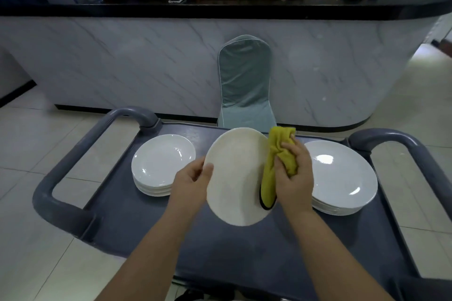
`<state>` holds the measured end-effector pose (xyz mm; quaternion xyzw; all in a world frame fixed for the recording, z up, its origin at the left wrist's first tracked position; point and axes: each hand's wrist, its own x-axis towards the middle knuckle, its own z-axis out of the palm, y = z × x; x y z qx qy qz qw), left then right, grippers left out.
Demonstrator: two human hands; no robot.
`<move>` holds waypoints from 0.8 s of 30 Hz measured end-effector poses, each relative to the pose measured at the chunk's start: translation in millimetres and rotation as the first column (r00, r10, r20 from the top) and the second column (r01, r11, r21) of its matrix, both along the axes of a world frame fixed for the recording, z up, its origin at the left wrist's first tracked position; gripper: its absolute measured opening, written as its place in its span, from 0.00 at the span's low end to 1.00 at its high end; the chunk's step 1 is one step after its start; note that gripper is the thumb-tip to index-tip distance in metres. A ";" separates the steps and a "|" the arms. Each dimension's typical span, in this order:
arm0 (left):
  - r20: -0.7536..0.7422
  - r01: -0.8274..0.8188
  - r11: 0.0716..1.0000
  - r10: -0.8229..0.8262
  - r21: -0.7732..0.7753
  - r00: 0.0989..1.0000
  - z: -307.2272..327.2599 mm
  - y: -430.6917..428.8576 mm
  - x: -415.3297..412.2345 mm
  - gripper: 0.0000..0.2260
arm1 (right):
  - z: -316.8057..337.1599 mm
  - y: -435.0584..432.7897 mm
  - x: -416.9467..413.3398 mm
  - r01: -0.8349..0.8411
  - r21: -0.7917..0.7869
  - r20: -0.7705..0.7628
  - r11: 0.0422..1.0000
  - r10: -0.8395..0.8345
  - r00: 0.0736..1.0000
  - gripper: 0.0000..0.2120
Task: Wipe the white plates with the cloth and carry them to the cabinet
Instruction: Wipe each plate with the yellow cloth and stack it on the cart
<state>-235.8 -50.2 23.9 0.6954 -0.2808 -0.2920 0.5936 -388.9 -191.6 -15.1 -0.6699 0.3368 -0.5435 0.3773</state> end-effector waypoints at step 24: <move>0.886 -0.023 0.984 0.170 -0.177 0.432 40.3 -19.3 16.4 0.06 | 47.3 -11.9 16.6 -0.275 -0.096 -0.448 0.957 0.205 0.870 0.14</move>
